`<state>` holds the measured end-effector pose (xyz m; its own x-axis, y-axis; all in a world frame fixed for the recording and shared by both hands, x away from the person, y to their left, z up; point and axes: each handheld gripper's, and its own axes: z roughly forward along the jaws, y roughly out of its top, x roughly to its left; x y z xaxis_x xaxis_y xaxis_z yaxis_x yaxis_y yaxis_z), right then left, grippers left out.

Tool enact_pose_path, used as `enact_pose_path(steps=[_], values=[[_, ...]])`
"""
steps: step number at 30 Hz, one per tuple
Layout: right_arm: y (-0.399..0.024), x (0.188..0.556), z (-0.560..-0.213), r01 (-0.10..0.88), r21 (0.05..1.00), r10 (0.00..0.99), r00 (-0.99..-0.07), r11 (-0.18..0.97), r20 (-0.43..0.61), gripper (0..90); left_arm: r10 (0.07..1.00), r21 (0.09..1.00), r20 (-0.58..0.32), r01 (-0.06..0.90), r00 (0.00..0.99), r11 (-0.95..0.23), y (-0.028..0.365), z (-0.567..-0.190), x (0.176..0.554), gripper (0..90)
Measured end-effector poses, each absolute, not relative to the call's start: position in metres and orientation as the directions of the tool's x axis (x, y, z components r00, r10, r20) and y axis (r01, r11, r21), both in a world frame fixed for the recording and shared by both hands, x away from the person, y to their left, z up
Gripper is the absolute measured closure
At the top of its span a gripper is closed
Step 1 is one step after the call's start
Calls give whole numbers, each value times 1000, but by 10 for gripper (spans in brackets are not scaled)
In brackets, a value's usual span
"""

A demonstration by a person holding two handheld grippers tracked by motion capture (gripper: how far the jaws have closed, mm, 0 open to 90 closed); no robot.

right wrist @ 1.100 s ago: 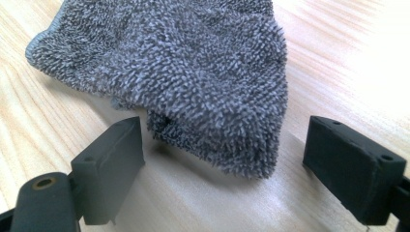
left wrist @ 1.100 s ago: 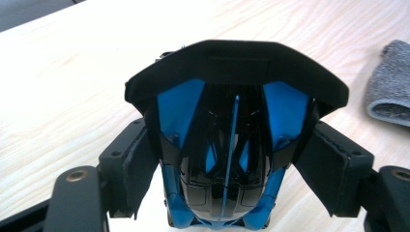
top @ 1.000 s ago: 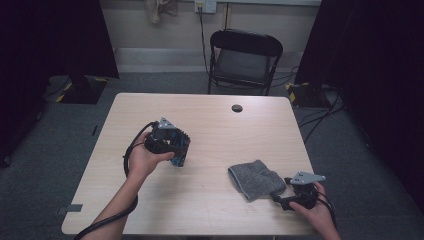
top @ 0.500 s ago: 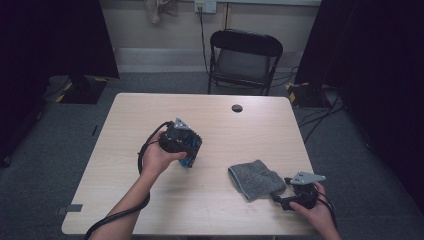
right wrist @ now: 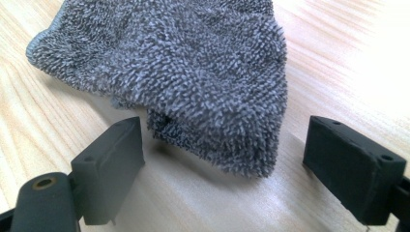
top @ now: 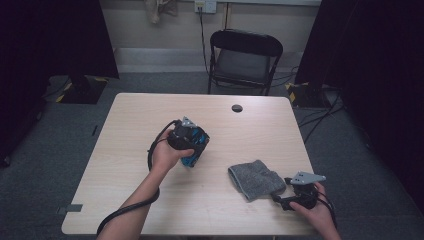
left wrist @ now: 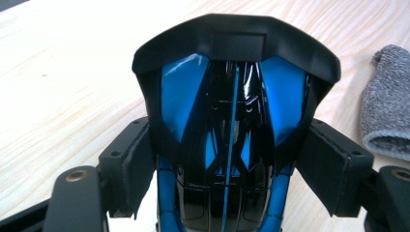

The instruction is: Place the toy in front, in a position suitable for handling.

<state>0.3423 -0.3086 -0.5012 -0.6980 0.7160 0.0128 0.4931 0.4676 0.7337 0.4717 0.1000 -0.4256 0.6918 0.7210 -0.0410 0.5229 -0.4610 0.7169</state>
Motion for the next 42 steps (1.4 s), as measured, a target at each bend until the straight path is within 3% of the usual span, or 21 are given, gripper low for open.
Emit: enact_pose_path(steps=[24, 42], values=[[-310, 342, -501, 495, 733, 717, -696, 467, 13, 135, 708, 659, -64, 563, 703, -499, 69, -479, 490, 253], [-311, 342, -501, 496, 733, 719, -695, 465, 13, 135, 699, 676, -61, 544, 713, -496, 70, -480, 487, 270]])
